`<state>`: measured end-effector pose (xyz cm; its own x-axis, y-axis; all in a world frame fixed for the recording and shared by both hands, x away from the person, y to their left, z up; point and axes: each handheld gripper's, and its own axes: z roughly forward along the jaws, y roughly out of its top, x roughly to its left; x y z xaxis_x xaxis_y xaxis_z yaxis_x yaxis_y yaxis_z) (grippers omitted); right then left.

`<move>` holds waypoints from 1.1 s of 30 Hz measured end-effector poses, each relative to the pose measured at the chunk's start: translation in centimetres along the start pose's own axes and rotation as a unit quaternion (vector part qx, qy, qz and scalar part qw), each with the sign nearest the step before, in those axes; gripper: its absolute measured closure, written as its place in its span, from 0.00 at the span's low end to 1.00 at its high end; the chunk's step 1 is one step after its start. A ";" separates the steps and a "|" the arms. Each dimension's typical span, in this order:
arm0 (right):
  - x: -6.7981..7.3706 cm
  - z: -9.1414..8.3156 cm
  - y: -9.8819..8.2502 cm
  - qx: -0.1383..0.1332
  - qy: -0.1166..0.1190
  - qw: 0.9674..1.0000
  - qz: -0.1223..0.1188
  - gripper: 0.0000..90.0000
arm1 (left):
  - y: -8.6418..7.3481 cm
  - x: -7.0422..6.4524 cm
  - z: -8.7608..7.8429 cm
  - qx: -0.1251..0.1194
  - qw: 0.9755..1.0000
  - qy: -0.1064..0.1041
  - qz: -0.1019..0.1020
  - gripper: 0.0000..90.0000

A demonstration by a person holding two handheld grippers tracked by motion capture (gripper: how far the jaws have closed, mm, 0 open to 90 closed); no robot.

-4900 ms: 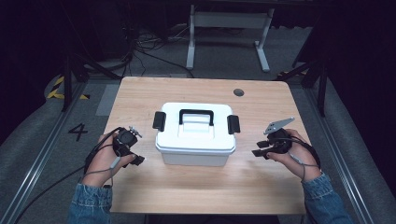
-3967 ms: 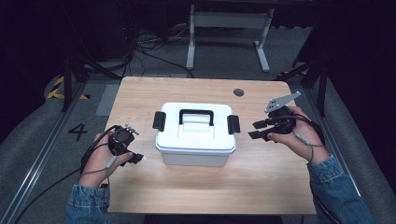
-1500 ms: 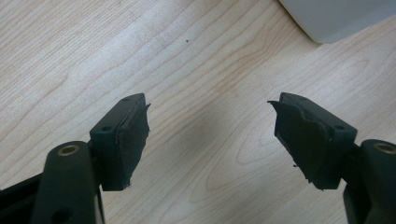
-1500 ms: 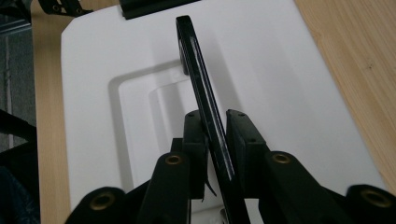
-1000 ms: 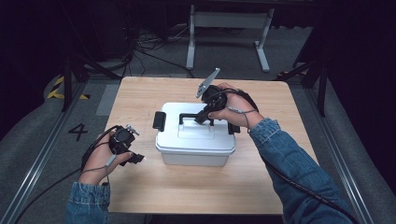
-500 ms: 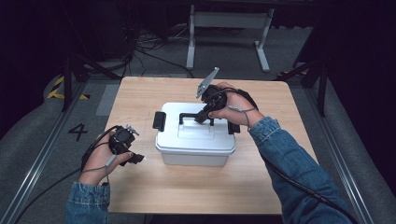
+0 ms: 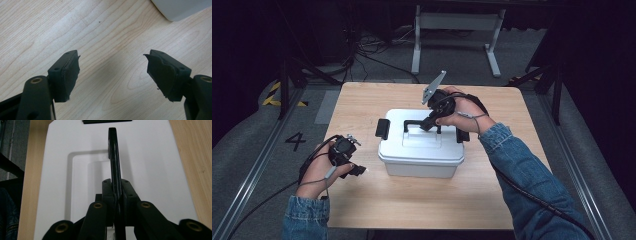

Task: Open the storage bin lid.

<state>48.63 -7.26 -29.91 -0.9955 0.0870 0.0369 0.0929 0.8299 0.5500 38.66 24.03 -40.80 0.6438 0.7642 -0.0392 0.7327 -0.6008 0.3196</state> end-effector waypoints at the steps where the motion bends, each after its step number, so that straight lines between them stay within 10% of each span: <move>1: 0.0 -0.1 0.0 0.003 0.001 1.000 0.000 0.93 | -0.1 0.0 0.0 -0.001 1.000 -0.004 0.001 0.30; 33: 0.2 -6.5 -1.5 -0.047 -0.042 0.998 0.013 0.94 | 0.4 0.1 0.4 0.002 1.000 -0.003 0.000 0.30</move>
<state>48.23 -12.05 -25.26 -0.9875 0.1569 -0.0149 0.1132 0.7718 0.6257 39.11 23.76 -41.03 0.6455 0.7625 -0.0439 0.7330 -0.6023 0.3160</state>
